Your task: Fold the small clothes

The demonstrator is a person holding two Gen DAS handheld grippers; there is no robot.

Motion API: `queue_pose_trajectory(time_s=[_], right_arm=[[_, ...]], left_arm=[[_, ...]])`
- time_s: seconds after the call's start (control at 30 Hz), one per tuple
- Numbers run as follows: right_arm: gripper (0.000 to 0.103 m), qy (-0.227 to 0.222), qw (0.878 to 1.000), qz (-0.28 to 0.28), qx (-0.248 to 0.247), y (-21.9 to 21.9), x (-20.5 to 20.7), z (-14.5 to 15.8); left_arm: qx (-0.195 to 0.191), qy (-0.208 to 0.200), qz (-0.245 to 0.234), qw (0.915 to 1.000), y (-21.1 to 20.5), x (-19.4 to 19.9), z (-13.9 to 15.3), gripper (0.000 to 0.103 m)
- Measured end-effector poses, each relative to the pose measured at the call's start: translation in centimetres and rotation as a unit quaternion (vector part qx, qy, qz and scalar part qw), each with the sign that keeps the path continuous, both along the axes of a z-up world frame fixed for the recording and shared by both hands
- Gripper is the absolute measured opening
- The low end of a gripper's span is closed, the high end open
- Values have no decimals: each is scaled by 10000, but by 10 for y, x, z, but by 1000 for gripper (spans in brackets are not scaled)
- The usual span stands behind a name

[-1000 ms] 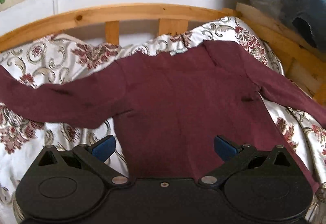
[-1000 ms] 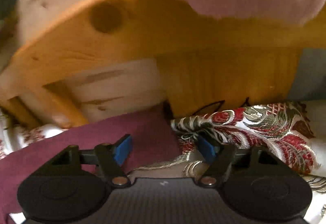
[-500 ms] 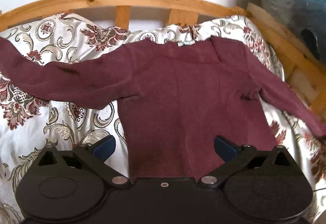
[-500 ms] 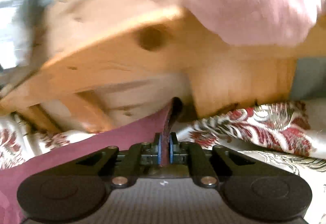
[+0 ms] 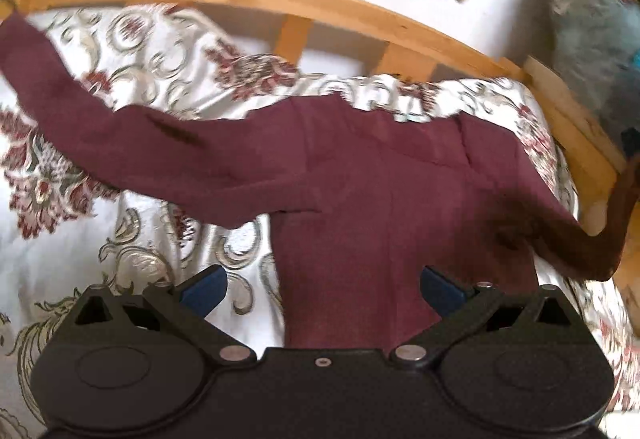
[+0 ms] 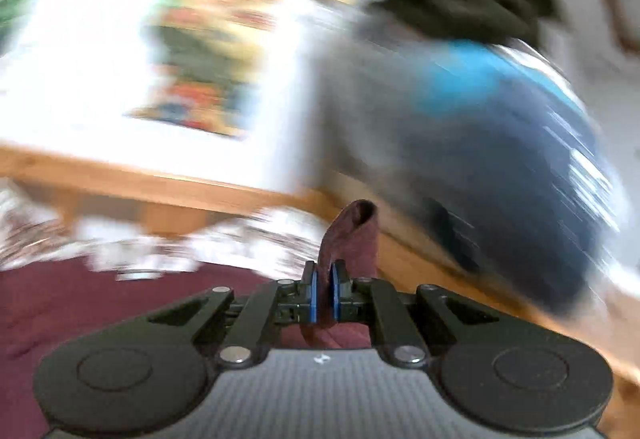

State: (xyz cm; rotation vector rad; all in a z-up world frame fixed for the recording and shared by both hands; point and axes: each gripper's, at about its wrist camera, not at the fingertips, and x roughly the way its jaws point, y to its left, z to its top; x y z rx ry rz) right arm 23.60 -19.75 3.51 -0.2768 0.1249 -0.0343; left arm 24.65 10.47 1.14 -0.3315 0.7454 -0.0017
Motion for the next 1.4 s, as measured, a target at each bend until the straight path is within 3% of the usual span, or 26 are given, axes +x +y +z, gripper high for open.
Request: queue_pose_trajectory(time_s=[0.1, 0.23, 0.4, 0.57, 0.63, 0.7, 0.8, 0.9, 1.0, 1.1, 1.2, 1.27, 1.4], right_arm=[[9, 83, 9946, 802, -659, 50, -9, -16], [9, 474, 9781, 1575, -1276, 90, -20, -45], [9, 951, 9510, 2305, -1827, 115, -28, -82], [11, 1466, 9189, 2929, -2199, 126, -39, -110], [18, 1783, 9022, 3236, -2223, 128, -42, -119], [42, 2108, 8881, 3468, -2156, 127, -47, -123], [58, 2545, 8788, 3577, -1869, 117, -52, -116], [74, 2396, 9025, 3117, -1759, 95, -48, -102], [77, 2247, 9416, 2083, -1398, 61, -19, -91], [78, 2211, 9682, 975, -651, 18, 22, -85], [76, 2162, 9760, 244, -6, -19, 59, -86], [67, 2104, 9772, -82, 263, -40, 77, -88], [64, 2030, 9778, -227, 475, -60, 93, -91]], left_arm=[[-58, -18, 202, 9998, 14, 6, -6, 102], [-208, -80, 329, 9992, 31, 11, -13, 102], [-935, -191, 327, 9949, 47, 17, -22, 102], [-1075, -245, 75, 9939, 44, 24, -31, 102], [-1181, -217, -20, 9928, 44, 27, -36, 102], [-1235, -176, -49, 9922, 43, 31, -40, 102], [-1174, -88, -66, 9930, 41, 35, -46, 102], [-1009, -1, -104, 9948, 36, 41, -53, 102], [-800, 262, -165, 9963, 25, 47, -65, 102], [-586, 495, -232, 9968, 10, 52, -79, 102], [-208, 609, -154, 9978, -8, 53, -90, 102], [13, 524, 33, 9986, -17, 50, -95, 102], [498, 568, -28, 9971, -33, 49, -104, 102]])
